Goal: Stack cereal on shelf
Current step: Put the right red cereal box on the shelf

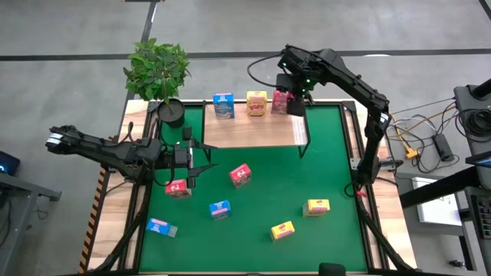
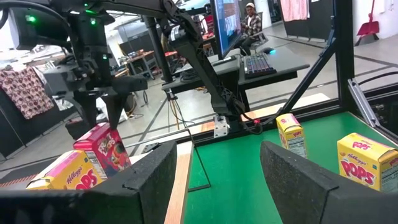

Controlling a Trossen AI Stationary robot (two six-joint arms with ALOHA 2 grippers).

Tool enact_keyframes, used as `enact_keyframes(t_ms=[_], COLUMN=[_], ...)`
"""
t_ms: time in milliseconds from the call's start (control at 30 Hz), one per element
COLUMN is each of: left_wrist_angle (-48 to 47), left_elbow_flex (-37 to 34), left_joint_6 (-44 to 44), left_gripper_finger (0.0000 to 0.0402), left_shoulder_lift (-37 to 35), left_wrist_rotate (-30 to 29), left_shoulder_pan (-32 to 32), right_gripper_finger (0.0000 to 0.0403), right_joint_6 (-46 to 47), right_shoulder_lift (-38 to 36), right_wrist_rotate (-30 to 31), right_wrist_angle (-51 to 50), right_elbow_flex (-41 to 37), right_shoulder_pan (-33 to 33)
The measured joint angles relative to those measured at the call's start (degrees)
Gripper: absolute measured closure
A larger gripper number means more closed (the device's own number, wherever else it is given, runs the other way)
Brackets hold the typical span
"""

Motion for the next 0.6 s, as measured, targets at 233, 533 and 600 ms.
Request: enact_keyframes(t_ms=[233,533,600], left_wrist_angle=[0.0,0.0,0.0], left_elbow_flex=[0.0,0.0,0.0], left_joint_6=[0.0,0.0,0.0], left_gripper_finger=[0.0187,0.0187,0.0187], left_shoulder_lift=[0.0,0.0,0.0], left_wrist_rotate=[0.0,0.0,0.0], left_shoulder_pan=[0.0,0.0,0.0], right_gripper_finger=[0.0181,0.0181,0.0181], right_joint_6=[1.2,3.0,4.7], right_shoulder_lift=[-0.3,-2.4,-2.8], right_wrist_rotate=[3.5,3.7,3.7], right_wrist_angle=[0.1,0.4,0.9], right_elbow_flex=[0.0,0.0,0.0], right_shoulder_pan=[0.1,0.3,0.4])
